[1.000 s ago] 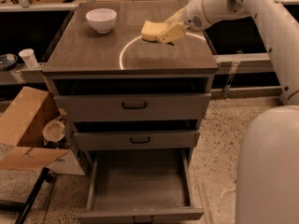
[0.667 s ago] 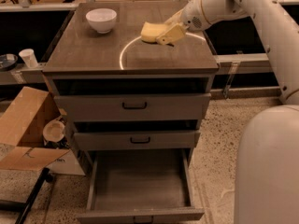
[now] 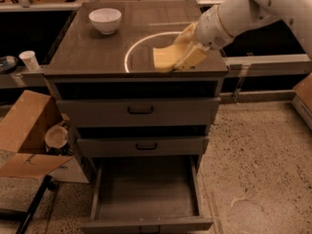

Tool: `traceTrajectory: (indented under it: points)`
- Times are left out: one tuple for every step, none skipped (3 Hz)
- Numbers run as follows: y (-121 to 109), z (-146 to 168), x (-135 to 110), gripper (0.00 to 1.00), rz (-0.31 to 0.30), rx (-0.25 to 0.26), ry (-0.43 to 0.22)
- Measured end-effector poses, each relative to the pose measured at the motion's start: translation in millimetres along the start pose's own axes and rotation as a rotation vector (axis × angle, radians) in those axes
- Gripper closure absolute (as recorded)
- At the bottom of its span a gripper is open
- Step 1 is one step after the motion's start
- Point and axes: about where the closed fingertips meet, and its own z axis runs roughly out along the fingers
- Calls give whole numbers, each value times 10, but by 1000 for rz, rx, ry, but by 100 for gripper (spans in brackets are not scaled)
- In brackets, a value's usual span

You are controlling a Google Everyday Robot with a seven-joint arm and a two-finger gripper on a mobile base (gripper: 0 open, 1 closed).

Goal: Place sponge into bottom drawer

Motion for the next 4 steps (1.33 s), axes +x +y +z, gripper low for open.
traceTrajectory:
  points:
    - [540, 123, 212, 100, -46, -69, 70]
    - [1289, 679, 814, 100, -24, -234, 213]
    - [1356, 711, 810, 100, -21, -249, 207]
    - [1408, 895, 775, 100, -63, -269, 242]
